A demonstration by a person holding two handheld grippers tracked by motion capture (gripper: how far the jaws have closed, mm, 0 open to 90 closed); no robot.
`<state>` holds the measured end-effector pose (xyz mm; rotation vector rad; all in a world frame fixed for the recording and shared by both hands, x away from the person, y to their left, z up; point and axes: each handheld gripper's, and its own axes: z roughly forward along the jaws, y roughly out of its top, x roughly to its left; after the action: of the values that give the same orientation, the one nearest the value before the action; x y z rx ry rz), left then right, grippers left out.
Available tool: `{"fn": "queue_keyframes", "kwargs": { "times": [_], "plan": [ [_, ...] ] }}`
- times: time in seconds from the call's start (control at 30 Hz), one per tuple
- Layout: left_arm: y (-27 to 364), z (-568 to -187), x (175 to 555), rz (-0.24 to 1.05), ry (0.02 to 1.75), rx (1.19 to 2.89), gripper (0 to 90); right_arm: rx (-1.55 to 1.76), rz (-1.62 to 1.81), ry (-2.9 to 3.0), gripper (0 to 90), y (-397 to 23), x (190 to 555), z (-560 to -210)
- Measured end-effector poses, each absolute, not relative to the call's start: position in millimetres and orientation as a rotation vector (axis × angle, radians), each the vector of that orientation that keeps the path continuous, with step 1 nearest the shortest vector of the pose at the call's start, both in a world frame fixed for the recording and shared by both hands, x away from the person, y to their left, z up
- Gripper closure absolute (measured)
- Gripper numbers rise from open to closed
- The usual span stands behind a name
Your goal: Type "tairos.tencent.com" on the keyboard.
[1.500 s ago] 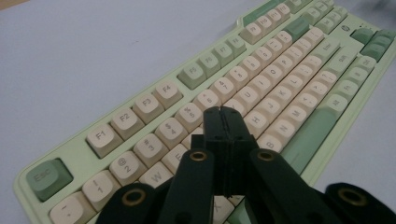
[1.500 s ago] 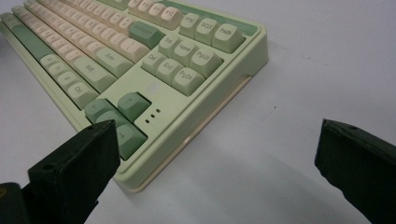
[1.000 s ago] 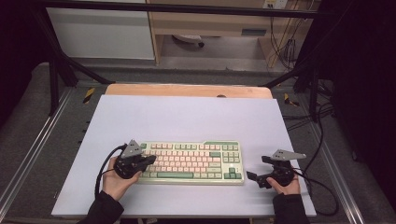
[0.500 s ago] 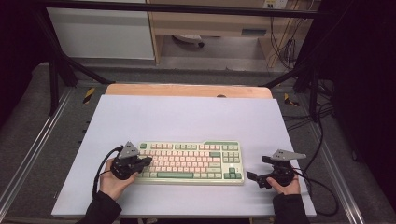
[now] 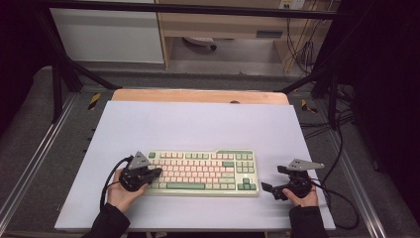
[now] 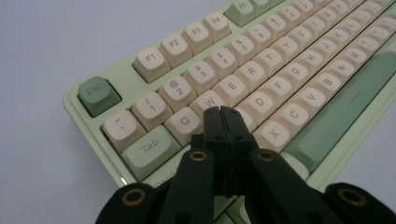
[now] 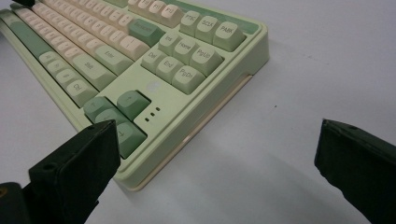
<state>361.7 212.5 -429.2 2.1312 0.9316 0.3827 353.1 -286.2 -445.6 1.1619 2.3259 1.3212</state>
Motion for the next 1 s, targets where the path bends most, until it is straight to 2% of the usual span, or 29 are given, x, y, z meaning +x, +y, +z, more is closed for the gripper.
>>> {"fn": "queue_keyframes", "kwargs": {
  "times": [0.63,1.0],
  "plan": [
    [223,-418,354,0.402,0.911,2.086,90.0,1.112,1.333,2.315,2.5,-272,350,-431],
    [230,-417,352,0.39,0.916,2.067,90.0,1.07,1.299,2.316,17.6,-238,347,-418]
  ]
}}
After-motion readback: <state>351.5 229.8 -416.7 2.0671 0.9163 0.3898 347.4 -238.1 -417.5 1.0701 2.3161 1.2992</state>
